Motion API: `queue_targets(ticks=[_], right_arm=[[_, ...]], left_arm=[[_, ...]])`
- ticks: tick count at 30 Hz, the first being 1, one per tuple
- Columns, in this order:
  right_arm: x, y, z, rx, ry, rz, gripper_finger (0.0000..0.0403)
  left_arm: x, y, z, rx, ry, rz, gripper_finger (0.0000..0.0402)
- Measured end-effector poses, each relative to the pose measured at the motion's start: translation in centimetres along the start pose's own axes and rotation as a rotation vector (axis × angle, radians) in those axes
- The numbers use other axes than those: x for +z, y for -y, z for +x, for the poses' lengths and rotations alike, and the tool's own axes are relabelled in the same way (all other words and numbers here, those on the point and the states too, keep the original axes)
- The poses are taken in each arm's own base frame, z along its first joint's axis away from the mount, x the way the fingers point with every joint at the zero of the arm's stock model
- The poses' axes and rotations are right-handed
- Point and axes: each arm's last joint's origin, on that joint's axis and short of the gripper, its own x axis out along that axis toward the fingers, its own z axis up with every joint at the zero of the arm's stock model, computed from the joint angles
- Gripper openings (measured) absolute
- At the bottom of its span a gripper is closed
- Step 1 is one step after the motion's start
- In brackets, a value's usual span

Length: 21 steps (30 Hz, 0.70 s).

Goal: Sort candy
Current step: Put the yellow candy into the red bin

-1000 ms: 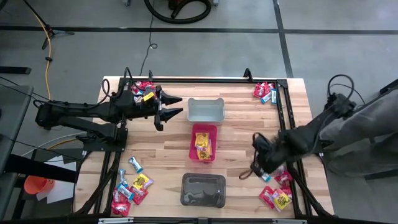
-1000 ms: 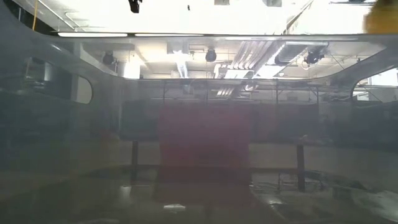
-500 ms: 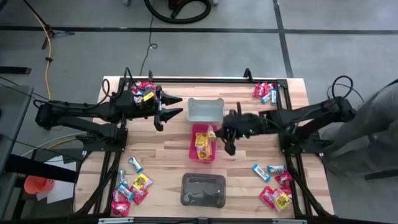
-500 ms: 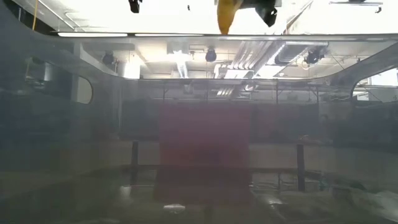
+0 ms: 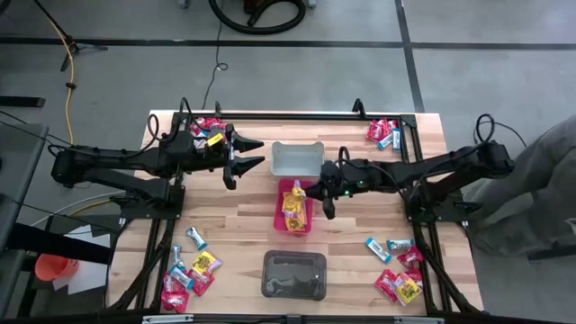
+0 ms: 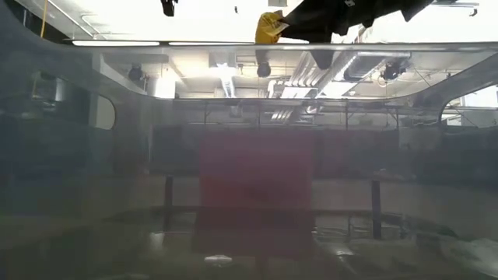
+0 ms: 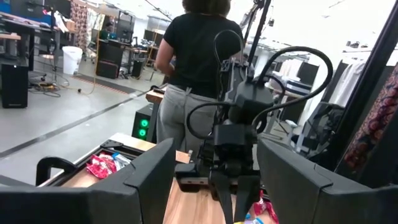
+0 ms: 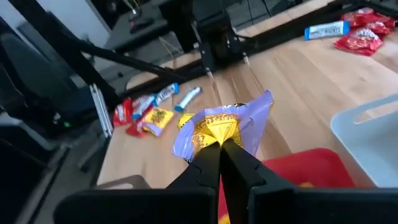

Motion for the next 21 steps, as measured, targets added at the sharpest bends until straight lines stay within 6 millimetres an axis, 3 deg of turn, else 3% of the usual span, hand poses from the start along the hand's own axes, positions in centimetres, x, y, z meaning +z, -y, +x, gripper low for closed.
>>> queue_targets(ticks=[10,21], right_arm=[[-0.29,-0.09,-0.02,0.055,-0.027,-0.198,0.0000],[-0.50,0.00,-0.02,0.049,-0.050,-0.165,0.0000]], left_arm=[[0.00,0.00,0.00,0.001,0.000,0.000,0.0215],[-0.01,0.00,0.00,0.002,0.000,0.000,0.0215]])
